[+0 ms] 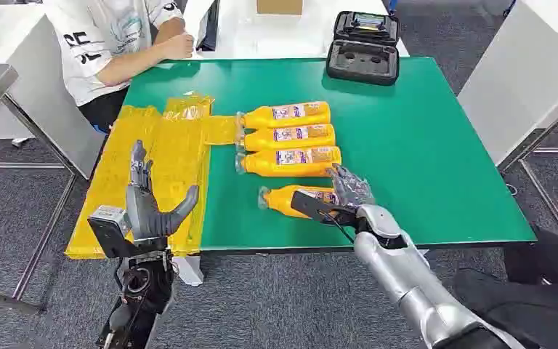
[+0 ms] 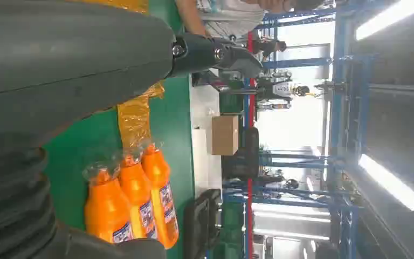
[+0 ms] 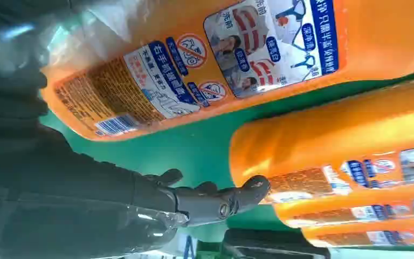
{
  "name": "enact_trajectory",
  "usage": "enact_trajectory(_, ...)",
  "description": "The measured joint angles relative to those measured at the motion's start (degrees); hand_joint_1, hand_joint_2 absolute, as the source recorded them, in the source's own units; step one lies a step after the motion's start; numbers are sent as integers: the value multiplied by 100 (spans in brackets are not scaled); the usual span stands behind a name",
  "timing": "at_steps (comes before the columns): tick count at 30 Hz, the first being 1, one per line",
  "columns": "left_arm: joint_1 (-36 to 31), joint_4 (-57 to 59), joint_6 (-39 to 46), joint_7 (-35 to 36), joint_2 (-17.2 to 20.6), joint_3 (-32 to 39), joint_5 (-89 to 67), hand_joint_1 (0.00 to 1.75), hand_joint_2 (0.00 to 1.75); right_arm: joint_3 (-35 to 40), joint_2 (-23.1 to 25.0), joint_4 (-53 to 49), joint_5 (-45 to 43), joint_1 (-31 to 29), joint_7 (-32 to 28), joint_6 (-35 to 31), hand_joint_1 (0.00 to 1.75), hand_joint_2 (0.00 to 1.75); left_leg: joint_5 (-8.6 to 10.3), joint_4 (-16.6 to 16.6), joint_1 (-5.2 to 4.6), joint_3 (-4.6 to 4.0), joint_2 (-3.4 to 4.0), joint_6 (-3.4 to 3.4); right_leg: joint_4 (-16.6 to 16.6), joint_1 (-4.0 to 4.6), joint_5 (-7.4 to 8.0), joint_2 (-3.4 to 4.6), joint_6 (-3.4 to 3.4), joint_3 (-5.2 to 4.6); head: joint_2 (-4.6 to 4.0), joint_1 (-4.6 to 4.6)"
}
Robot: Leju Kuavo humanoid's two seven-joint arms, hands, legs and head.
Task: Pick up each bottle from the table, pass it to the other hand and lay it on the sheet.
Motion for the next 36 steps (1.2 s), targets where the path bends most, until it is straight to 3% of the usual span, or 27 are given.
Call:
enact_trajectory(20,0,98,-9,7,2,33,94,0,175,70,197,962,-109,-372,-138,234,0,175,0,0,0,-1,-1,0,0,0,0,0,0,0,0,0)
enact_trajectory(21,0,98,-9,9,2,35,94,0,175,74,197,975,-109,-375,-138,236,14,175,0,0,0,-1,-1,0,0,0,0,0,0,0,0,0)
enact_trajectory(22,-2,105,-11,9,2,37,101,0,175,77,199,997,-111,-388,-140,243,49,175,0,0,0,-1,0,0,0,0,0,0,0,0,0,-2)
enact_trajectory(23,-6,125,-17,15,2,42,116,0,175,81,201,1047,-118,-414,-155,269,68,175,0,0,0,-1,0,0,0,0,0,0,0,0,0,0)
enact_trajectory(25,-5,133,-17,15,6,48,136,0,175,81,205,1097,-140,-456,-192,315,68,175,0,0,0,0,-1,0,0,0,0,0,0,1,0,0)
enact_trajectory(26,-6,133,-17,15,9,57,168,0,175,83,207,1121,-142,-471,-197,334,120,175,1,0,0,0,-1,0,0,0,0,0,0,1,0,0)
enact_trajectory(27,-4,133,-17,15,9,74,184,0,175,85,216,1143,-144,-486,-199,348,136,175,1,0,0,0,-1,0,1,0,0,0,0,1,0,-2)
enact_trajectory(28,-4,133,-15,15,9,98,188,0,175,90,227,1167,-142,-506,-199,358,145,175,1,0,0,0,1,0,1,0,0,0,0,0,0,2)
enact_trajectory(31,-1,133,-13,15,11,116,195,0,175,103,256,1230,-144,-557,-199,363,147,175,0,0,0,-1,-2,0,1,0,0,-1,0,1,0,0)
enact_trajectory(34,8,133,-9,15,11,142,199,0,175,107,310,1315,-144,-631,-199,380,171,175,0,0,0,0,1,0,1,0,0,0,0,0,0,0)
enact_trajectory(36,16,133,-9,15,11,153,208,0,175,107,334,1357,-144,-666,-199,382,173,175,0,0,0,0,0,0,1,0,0,0,0,0,0,0)
